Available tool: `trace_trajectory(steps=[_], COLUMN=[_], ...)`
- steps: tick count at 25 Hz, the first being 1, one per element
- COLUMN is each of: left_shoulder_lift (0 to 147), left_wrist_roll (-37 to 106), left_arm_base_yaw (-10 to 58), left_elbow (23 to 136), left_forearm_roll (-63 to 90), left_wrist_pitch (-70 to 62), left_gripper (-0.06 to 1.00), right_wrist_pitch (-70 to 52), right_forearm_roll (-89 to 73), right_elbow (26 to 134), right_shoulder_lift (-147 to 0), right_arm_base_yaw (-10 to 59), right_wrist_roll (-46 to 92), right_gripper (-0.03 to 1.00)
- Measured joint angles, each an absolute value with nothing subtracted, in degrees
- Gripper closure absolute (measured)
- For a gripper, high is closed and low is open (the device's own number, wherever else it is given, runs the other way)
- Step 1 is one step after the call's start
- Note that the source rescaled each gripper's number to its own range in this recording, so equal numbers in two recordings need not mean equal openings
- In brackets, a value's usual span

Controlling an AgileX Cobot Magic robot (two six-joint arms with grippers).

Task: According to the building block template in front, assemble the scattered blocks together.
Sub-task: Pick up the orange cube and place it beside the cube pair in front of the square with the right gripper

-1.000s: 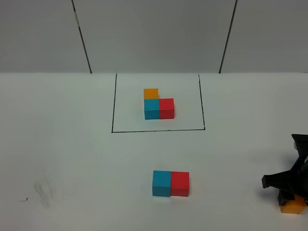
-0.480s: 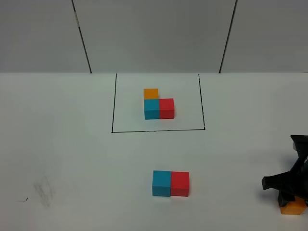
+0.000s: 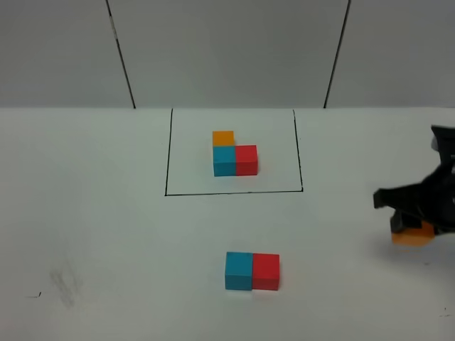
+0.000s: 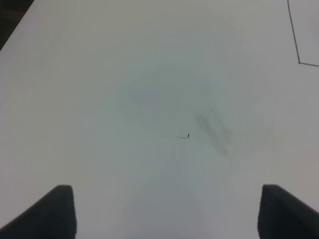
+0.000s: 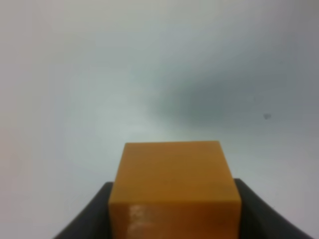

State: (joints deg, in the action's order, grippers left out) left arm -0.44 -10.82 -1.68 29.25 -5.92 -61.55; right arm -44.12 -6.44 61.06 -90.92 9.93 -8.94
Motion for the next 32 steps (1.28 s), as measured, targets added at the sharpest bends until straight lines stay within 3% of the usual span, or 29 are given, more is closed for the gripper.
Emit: trace_trajectory(steps=[6, 13, 21, 32], left_shoulder_lift=[-0.44, -0.44, -0.44, -0.44], left_wrist_roll=[-10.82, -10.82, -10.82, -10.82], left_arm_base_yaw=[-1.68, -1.68, -1.68, -1.68], left_elbow=[29.25, 29.25, 29.25, 29.25], left_forearm_roll=[-5.92, -7.63, -7.7, -7.83], left_wrist_pitch=[-61.55, -61.55, -61.55, -61.55], left_gripper=[0.13, 0.13, 0.13, 0.13], right_wrist_pitch=[-51.87, -66.65, -68.68, -60.98], right_forearm_roll=[0.39, 4.97, -0.36, -4.19], right_elbow=[79.86, 96.44, 99.05, 99.51], right_shoulder_lift=[-94.54, -105.16, -113.48, -121.4], right_arm_base_yaw=[19.86, 26.03, 27.25, 30.31], right_wrist_roll=[-19.78, -25.33, -28.18, -27.55], right_gripper=[0.97, 0.97, 0.97, 0.97])
